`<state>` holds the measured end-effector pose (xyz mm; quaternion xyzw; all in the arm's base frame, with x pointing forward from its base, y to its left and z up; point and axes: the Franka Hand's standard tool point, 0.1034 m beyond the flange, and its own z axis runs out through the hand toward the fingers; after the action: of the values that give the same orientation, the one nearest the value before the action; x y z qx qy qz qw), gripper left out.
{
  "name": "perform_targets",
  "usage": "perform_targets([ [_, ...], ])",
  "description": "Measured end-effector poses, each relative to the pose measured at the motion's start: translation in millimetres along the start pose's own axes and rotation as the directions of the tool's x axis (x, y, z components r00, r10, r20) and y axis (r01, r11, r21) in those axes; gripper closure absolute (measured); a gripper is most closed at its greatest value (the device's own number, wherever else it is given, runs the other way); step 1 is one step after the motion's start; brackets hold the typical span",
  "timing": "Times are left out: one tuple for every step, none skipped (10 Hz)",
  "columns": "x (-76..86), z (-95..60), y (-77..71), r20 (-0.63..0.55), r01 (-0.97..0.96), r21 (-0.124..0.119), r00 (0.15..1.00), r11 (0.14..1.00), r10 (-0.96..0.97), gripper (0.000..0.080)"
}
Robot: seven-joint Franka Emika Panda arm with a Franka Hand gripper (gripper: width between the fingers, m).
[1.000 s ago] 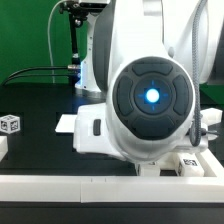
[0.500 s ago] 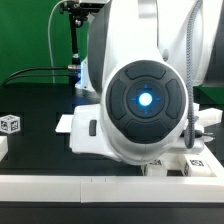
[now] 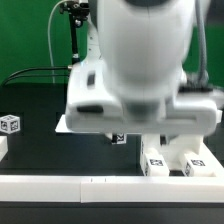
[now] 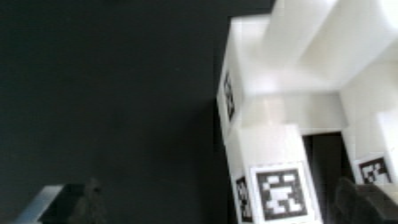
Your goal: Assemble chair
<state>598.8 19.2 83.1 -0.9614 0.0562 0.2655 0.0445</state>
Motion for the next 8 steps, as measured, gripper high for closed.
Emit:
perform_targets([
  [-6.2,-13.6,2.2,-0.060,0.018,0.008,0.998,1.000,-0.018,0.0151],
  [-15.5,-26.0,7.1,-0.138,0.035,0.014,0.990,0.999,-0.033,0.0151],
  [-30.8,-34.4,10.4,-0.196,0.036,0.020,0.980,0.999,-0.032,0.0151],
  [-45.4,-40.4,9.4,-0.271,0.038,0.022,0.962,0.999,-0.031,0.0151],
  [-60.8,-42.3,9.8,-0.328,0.039,0.026,0.944,0.999,-0.028,0.0151],
  [-72.1,-42.9,12.5,-0.384,0.031,0.029,0.923,0.999,-0.018,0.0151],
  [-73.7,-47.9,12.3,-0.432,0.022,0.035,0.902,0.999,-0.005,0.0151],
  [-68.0,-49.1,12.7,-0.502,0.023,0.030,0.865,0.999,-0.004,0.0151],
])
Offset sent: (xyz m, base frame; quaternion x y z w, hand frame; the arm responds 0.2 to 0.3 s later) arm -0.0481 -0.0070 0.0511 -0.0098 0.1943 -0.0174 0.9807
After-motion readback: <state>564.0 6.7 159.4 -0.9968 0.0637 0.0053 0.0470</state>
